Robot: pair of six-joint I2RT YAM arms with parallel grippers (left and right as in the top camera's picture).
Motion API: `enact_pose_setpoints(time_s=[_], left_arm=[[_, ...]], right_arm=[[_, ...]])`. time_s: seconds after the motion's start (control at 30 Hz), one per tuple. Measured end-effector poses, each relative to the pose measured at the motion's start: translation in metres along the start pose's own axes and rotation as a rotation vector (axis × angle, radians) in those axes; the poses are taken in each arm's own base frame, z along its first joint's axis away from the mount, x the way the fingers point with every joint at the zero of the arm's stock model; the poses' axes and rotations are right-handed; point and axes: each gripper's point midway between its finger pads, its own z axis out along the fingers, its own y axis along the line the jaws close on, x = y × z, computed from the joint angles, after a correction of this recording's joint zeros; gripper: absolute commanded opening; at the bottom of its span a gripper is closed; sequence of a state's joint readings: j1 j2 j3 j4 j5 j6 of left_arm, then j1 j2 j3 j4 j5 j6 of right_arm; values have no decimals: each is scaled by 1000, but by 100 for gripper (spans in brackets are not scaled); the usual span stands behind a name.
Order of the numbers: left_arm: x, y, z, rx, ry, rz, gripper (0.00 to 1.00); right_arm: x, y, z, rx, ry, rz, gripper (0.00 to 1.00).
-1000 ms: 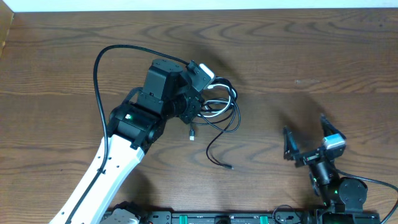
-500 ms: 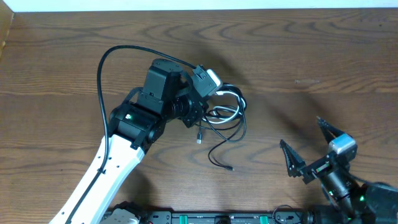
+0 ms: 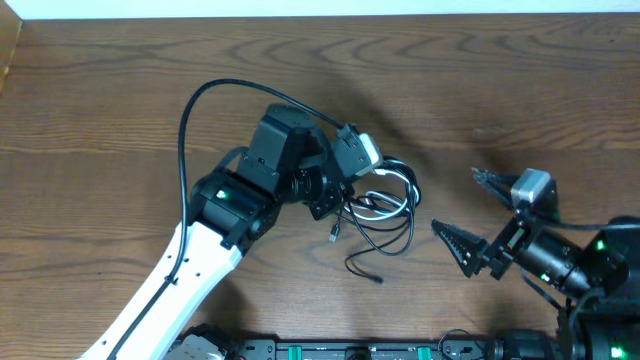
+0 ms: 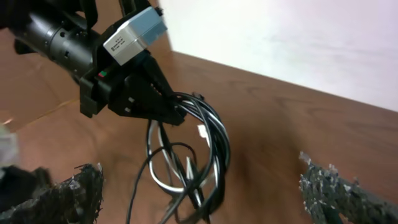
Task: Untangle cables
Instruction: 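Move the right gripper toward the hanging cables below the left gripper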
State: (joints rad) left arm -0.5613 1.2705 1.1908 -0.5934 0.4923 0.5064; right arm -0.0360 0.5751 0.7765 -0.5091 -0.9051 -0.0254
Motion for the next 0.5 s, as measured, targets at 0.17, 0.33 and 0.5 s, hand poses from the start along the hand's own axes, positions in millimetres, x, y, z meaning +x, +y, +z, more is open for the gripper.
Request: enact_pose_setpoints(time_s=[0.17,0.33,0.5], left_arm=[[-1,-2,1,5,-1,4,7],[-2,-5,1,21,-8,4,7],[-5,-10,-1,48,-24,5,7]], right_arm=[[2,4,3,-42,10,15,97],[4,6,2,-53,18,-9,77],[14,1,2,-24,52,-27,75]])
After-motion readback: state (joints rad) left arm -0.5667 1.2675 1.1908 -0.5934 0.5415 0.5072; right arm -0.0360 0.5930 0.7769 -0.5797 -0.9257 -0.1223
